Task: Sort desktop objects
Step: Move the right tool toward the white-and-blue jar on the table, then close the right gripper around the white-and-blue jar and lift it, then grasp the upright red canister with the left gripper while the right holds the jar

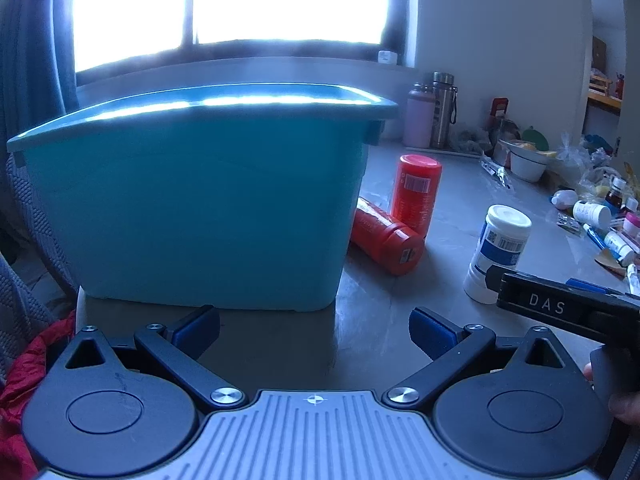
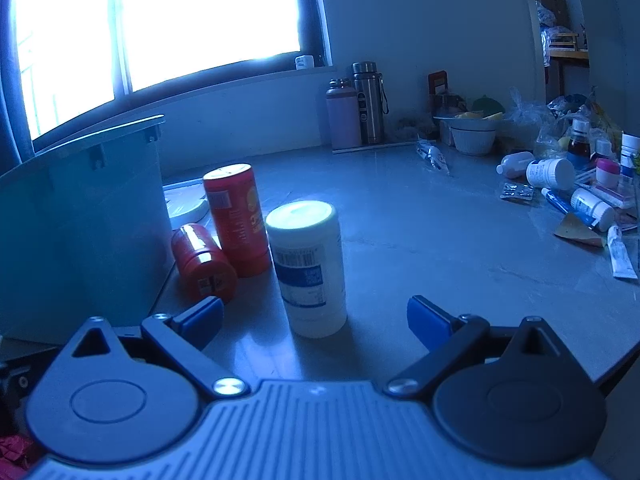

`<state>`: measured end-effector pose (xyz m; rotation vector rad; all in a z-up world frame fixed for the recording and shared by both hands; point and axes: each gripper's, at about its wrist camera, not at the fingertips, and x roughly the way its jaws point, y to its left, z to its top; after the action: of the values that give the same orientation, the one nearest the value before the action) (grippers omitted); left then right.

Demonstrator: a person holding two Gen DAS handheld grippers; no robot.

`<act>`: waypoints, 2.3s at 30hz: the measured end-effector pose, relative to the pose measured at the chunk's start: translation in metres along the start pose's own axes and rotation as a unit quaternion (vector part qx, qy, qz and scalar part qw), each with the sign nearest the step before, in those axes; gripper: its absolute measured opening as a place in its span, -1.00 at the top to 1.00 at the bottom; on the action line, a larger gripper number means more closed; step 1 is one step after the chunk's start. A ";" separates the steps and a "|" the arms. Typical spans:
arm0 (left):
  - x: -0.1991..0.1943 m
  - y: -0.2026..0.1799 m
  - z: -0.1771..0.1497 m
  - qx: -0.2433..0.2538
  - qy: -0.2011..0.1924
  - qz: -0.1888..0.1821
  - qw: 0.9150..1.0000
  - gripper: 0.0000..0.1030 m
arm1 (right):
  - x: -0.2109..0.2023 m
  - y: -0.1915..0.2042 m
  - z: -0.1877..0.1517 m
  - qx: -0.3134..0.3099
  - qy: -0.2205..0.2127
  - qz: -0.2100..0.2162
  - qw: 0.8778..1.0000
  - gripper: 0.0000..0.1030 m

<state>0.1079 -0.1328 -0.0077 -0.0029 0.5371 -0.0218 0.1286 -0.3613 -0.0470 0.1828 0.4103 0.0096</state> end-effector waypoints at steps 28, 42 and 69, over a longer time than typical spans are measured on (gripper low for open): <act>0.035 -0.011 0.006 -0.016 0.002 0.022 1.000 -0.98 | 0.062 -0.002 0.008 -0.009 0.006 0.024 1.000 -0.92; 0.040 -0.007 0.012 -0.016 0.000 0.017 1.000 -0.98 | 0.051 -0.010 0.018 -0.001 -0.002 0.026 1.000 0.05; 0.007 -0.055 0.000 0.018 0.005 -0.035 0.999 -0.98 | -0.063 -0.043 0.004 0.017 -0.018 -0.061 0.998 0.05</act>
<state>0.1127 -0.1885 -0.0103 0.0136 0.5469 -0.0995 0.0713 -0.4069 -0.0266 0.1899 0.3859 -0.1211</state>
